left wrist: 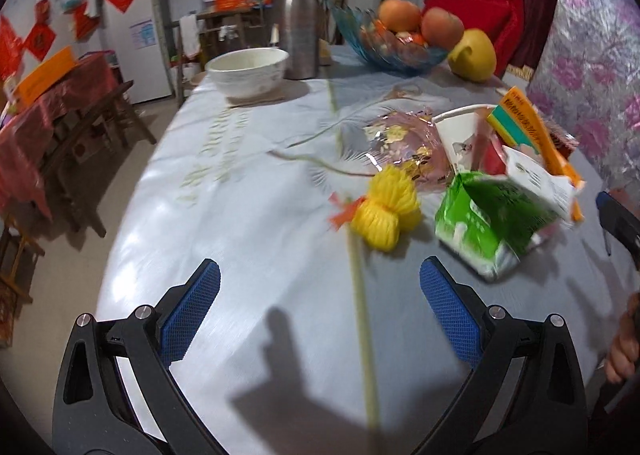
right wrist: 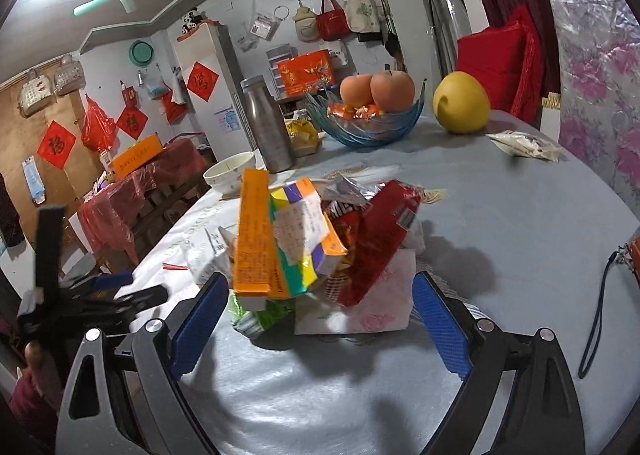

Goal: Collect trash
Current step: 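Move both tools back over the table toward the remaining trash, then grasp the yellow mesh net with the left tool while the right tool grasps the orange-striped box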

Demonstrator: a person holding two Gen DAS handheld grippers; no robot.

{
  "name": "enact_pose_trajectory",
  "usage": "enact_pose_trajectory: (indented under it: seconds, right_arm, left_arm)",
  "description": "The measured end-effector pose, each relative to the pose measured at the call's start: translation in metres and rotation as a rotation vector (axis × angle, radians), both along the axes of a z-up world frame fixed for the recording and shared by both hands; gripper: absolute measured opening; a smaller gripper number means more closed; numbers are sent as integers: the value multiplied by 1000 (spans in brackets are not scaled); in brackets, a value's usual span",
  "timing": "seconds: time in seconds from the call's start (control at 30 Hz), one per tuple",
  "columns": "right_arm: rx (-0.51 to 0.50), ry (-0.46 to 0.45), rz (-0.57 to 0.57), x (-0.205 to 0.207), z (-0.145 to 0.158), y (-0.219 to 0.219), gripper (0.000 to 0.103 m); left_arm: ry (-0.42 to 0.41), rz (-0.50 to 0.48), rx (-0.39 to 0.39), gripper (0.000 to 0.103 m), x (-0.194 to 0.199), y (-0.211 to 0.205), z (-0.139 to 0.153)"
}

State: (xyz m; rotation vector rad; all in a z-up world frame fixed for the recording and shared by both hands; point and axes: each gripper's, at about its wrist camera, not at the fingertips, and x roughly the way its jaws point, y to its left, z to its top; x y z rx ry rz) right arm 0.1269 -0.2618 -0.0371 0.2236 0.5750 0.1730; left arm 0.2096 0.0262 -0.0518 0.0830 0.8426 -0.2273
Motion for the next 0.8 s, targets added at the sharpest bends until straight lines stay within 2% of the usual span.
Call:
enact_pose_trajectory:
  seconds: [0.2, 0.37, 0.47, 0.57, 0.63, 0.7, 0.73, 0.8]
  right_arm:
    - [26, -3, -1, 2, -11, -11, 91]
    - [48, 8, 8, 2, -15, -11, 91]
    - [57, 7, 14, 4, -16, -13, 91]
    - [54, 7, 16, 3, -17, -11, 91]
    - [35, -2, 19, 1, -16, -6, 91]
    - [13, -13, 22, 0, -15, -2, 91]
    - [7, -17, 23, 0, -14, -1, 91]
    - [-4, -23, 24, -1, -13, 1, 91]
  left_arm:
    - [43, -23, 17, 96, 35, -22, -16]
    - [80, -7, -15, 96, 51, -23, -25]
    - [75, -2, -30, 96, 55, -24, -24]
    - [59, -9, -14, 95, 57, -30, -23]
    - [43, -26, -5, 82, 55, -34, -23]
    - [54, -55, -3, 50, 53, -37, -25]
    - [62, -68, -5, 44, 51, -37, -26]
    - [47, -64, -12, 41, 45, -34, -24]
